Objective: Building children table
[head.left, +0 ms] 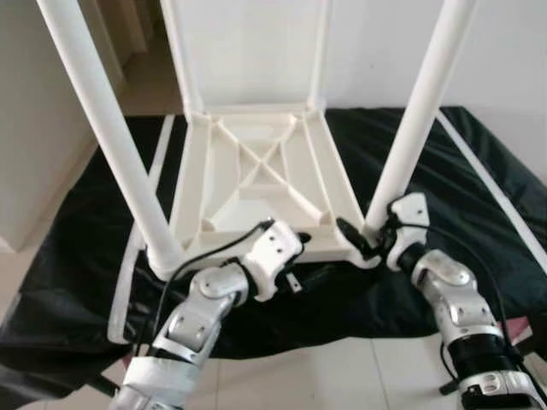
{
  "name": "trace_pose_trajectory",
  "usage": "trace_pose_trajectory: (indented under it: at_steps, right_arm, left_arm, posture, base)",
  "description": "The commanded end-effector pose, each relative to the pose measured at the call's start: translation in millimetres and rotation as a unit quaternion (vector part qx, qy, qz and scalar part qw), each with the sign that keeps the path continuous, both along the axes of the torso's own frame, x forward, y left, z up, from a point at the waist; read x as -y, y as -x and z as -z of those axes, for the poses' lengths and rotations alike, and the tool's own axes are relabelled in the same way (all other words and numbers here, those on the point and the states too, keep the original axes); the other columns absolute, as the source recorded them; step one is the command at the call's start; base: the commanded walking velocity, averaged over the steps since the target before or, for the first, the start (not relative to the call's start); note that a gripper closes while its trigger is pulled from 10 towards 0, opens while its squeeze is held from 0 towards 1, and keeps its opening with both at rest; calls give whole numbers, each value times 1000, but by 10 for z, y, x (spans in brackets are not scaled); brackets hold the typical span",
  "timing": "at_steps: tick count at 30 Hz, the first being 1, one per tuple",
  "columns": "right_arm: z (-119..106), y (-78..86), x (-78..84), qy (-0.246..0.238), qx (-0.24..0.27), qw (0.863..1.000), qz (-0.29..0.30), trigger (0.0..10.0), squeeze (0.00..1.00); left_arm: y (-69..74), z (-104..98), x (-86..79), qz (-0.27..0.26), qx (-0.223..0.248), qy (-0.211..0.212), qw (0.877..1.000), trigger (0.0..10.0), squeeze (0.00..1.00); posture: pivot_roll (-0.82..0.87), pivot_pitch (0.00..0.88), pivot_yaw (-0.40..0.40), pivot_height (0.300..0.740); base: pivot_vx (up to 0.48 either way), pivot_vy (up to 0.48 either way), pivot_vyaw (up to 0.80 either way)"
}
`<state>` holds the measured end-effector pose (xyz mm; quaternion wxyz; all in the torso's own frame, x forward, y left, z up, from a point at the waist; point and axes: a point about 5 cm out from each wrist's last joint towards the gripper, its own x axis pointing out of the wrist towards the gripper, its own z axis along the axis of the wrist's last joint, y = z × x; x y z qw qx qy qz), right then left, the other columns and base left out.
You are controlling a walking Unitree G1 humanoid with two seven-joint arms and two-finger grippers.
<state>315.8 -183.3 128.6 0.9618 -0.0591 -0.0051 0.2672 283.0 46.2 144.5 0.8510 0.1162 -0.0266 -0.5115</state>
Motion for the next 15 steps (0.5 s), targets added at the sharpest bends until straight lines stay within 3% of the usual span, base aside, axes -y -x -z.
trace_pose_trajectory:
  at_steps: [1, 10, 11, 15]
  right_arm:
    - [90, 46, -23, 8, -20, 1000, -14, 0, 0]
    - [188, 114, 83, 12, -32, 999, 17, 0, 0]
    - [204, 129, 86, 4, -33, 999, 25, 10000, 0]
    - [203, 147, 84, -3, -28, 999, 46, 10000, 0]
  left_arm:
    - [2, -5, 19, 7, 1, -6, 1000, 10000, 0]
    - [42, 25, 50, 19, -5, -11, 1000, 10000, 0]
    - [47, 25, 70, 26, -6, -13, 1000, 10000, 0]
    - [53, 24, 94, 37, -8, -14, 999, 10000, 0]
  posture:
    - [-56, 36, -4, 740]
    - [-69, 51, 16, 740]
    - [-82, 55, 32, 740]
    - [-94, 60, 46, 740]
  base:
    - [0, 0, 0]
    - [0, 0, 0]
    - [0, 0, 0]
    - [0, 0, 0]
